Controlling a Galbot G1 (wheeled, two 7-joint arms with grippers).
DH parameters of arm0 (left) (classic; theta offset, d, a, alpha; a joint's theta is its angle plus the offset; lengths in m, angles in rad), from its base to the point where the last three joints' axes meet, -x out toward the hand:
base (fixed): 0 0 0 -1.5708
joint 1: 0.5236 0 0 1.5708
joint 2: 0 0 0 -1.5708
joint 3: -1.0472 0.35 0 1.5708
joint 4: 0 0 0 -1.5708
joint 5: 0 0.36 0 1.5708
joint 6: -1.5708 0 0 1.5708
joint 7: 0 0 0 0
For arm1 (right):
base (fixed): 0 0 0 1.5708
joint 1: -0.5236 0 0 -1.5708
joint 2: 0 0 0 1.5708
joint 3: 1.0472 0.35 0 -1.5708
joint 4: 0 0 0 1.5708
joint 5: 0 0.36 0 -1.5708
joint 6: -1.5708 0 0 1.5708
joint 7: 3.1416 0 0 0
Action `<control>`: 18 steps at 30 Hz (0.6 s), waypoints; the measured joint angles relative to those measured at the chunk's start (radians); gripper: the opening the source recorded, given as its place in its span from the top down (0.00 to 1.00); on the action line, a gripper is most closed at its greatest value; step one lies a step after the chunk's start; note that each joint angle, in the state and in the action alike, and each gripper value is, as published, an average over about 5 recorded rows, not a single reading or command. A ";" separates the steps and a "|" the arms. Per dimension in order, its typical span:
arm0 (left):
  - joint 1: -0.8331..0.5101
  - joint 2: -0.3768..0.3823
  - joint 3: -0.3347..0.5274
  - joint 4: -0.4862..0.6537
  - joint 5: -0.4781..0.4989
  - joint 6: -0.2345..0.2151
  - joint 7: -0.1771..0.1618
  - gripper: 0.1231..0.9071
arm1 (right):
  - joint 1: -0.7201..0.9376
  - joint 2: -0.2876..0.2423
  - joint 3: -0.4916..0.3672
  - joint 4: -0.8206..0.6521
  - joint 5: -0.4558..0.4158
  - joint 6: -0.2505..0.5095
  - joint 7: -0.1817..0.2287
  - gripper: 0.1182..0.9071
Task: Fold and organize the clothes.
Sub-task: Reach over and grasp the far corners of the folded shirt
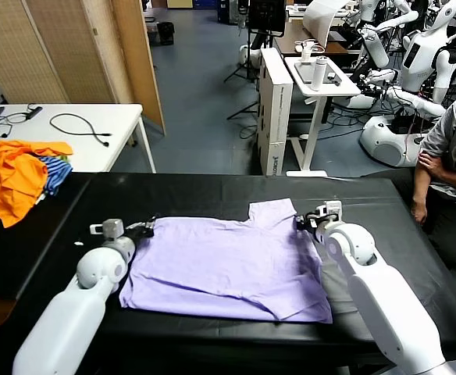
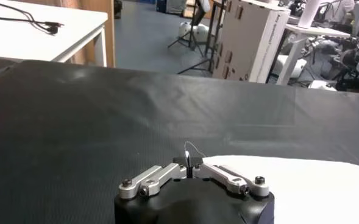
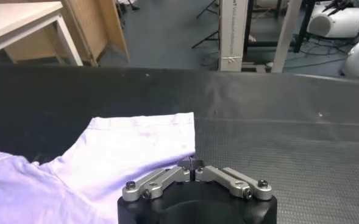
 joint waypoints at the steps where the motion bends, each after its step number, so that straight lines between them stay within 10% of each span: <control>1: 0.002 -0.001 0.000 -0.001 0.001 0.000 0.000 0.96 | 0.000 0.000 0.000 -0.001 -0.001 0.000 0.000 0.82; 12: 0.013 -0.005 0.003 -0.008 0.007 0.000 -0.001 0.96 | 0.022 0.010 -0.006 -0.031 -0.007 0.000 -0.004 0.06; 18: 0.015 -0.003 0.002 -0.009 0.007 0.000 0.001 0.96 | 0.032 0.021 -0.014 -0.057 -0.015 0.001 -0.018 0.30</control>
